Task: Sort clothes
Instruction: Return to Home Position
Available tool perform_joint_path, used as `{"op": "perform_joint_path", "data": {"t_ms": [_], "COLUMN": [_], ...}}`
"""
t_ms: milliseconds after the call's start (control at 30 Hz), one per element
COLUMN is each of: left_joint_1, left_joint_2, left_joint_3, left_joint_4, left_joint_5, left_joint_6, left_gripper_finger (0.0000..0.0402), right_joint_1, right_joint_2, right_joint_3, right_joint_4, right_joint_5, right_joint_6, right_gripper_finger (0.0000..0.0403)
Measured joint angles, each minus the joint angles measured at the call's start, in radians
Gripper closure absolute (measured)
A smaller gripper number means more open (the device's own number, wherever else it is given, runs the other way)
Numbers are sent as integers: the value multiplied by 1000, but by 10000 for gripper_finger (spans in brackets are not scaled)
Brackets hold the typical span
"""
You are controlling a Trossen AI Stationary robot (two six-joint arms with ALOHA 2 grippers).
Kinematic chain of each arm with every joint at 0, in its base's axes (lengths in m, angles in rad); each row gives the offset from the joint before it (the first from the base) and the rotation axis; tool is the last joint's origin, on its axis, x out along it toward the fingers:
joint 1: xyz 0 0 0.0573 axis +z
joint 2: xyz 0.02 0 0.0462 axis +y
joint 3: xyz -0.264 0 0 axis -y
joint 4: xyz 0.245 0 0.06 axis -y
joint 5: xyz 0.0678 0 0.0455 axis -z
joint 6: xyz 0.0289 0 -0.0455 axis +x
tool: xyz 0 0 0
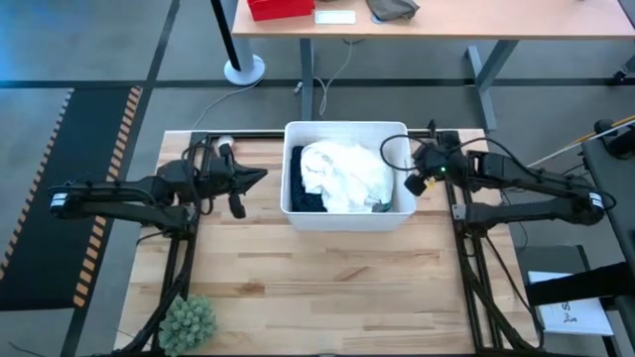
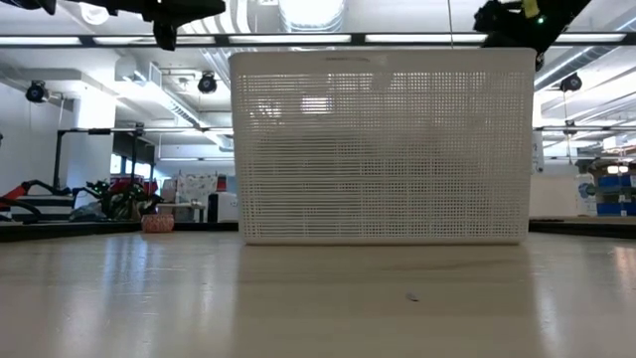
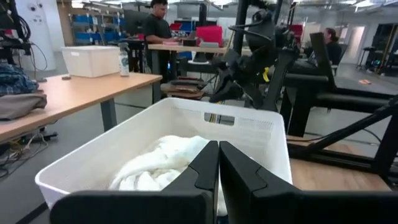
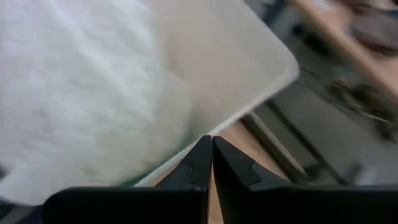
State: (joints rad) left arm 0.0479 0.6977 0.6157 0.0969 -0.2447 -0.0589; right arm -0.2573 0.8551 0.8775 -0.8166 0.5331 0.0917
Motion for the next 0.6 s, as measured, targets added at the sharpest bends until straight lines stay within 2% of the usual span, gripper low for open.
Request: {"op": "perform_joint_path", "data": {"t_ms": [167, 433, 600], "left_joint_1": [-2, -8, -9], "left_joint_2": [-24, -35, -41], "left_joint_3": [-3, -6, -6], "left_joint_4": [-1, -2, -8], "left_joint_5": [1, 0, 0], "left_joint_6": [-1, 5, 14], "left_gripper_finger": [402, 402, 402], "right_joint_1": [-17, -70, -78], "right_joint_2": [-12, 48, 72], "right_joint_3": [-16, -28, -14], "right_joint_4": [62, 105, 154], "right_joint_5": [-182, -286, -274], "right_joint_6": [-11, -1, -52], "right_gripper_finger": [403, 403, 403]}}
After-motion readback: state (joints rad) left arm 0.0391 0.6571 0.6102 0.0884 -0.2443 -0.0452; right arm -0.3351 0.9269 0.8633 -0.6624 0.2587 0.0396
